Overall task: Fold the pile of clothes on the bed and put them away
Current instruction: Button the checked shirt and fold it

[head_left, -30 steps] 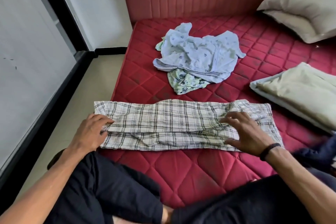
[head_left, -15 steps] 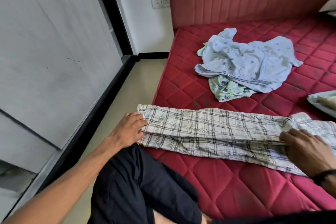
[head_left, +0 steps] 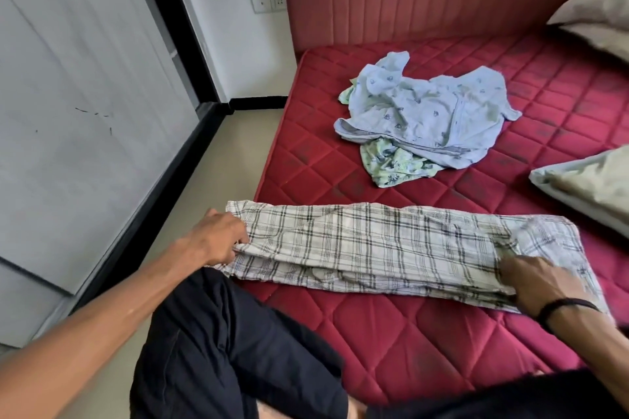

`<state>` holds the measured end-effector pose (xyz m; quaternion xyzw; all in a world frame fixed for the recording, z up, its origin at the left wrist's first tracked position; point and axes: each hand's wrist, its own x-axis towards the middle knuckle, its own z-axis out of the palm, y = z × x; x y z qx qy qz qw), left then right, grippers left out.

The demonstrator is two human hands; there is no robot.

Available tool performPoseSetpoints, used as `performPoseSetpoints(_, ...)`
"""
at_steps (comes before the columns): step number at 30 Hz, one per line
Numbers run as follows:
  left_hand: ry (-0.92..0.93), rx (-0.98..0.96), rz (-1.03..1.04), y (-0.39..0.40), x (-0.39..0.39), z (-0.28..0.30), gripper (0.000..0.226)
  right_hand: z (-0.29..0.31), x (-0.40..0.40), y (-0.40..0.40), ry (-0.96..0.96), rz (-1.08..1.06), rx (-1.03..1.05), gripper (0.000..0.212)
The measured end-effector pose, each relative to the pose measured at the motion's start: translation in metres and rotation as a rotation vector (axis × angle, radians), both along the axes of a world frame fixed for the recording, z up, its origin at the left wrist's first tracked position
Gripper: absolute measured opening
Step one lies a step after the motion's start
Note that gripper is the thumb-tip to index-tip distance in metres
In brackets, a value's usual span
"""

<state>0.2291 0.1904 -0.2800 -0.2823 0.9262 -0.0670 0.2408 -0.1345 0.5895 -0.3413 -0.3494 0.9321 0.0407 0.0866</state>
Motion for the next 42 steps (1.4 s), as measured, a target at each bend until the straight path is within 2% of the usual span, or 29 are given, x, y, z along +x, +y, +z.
performPoseSetpoints(3,-0.159,0.073,0.108,0.008,-0.011,-0.005,0.054,-0.009,-0.010,0.002,-0.176,-0.002,0.004,0.025)
performPoseSetpoints(5,-0.173,0.090,0.133,0.020,-0.029,-0.004,0.056,0.008,-0.009,0.002,-0.303,0.002,-0.050,0.024)
performPoseSetpoints(7,0.000,0.087,0.091,0.038,-0.049,-0.002,0.062,0.011,-0.013,0.006,-0.363,-0.018,-0.316,0.025)
performPoseSetpoints(9,0.291,0.123,-0.022,0.061,-0.073,-0.004,0.071,0.016,-0.016,0.004,-0.230,-0.063,-0.578,0.027)
performPoseSetpoints(11,0.530,0.190,-0.154,0.082,-0.099,-0.011,0.072,0.018,-0.022,-0.002,-0.048,-0.035,-0.649,0.034)
performPoseSetpoints(13,0.616,0.242,-0.231,0.097,-0.130,-0.030,0.077,0.017,-0.038,-0.002,0.010,0.037,-0.606,0.053)
performPoseSetpoints(15,0.607,0.248,-0.222,0.104,-0.148,-0.056,0.080,0.011,-0.056,0.000,-0.054,0.090,-0.509,0.063)
performPoseSetpoints(17,0.579,0.254,-0.161,0.105,-0.158,-0.084,0.080,0.007,-0.068,-0.001,-0.127,0.061,-0.430,0.055)
performPoseSetpoints(20,0.612,0.249,-0.041,0.100,-0.156,-0.112,0.079,0.011,-0.085,-0.003,-0.189,0.022,-0.445,0.020)
performPoseSetpoints(22,0.646,0.237,-0.027,0.098,-0.155,-0.118,0.075,0.022,-0.096,0.000,-0.322,-0.052,-0.500,0.027)
performPoseSetpoints(25,0.648,0.221,-0.019,0.098,-0.159,-0.121,0.074,0.031,-0.109,0.007,-0.514,-0.285,-0.564,0.043)
performPoseSetpoints(29,0.670,0.180,-0.014,0.100,-0.161,-0.125,0.077,0.011,-0.109,0.002,-0.368,-0.354,-0.435,0.053)
performPoseSetpoints(32,0.680,0.183,0.000,0.098,-0.162,-0.126,0.079,0.007,-0.110,0.000,-0.348,-0.369,-0.401,0.048)
performPoseSetpoints(36,0.689,0.188,0.018,0.100,-0.161,-0.124,0.079,0.004,-0.105,-0.005,-0.286,-0.369,-0.452,0.030)
performPoseSetpoints(42,0.679,0.186,0.040,0.101,-0.161,-0.124,0.080,-0.010,-0.099,-0.008,-0.097,-0.487,-0.392,0.036)
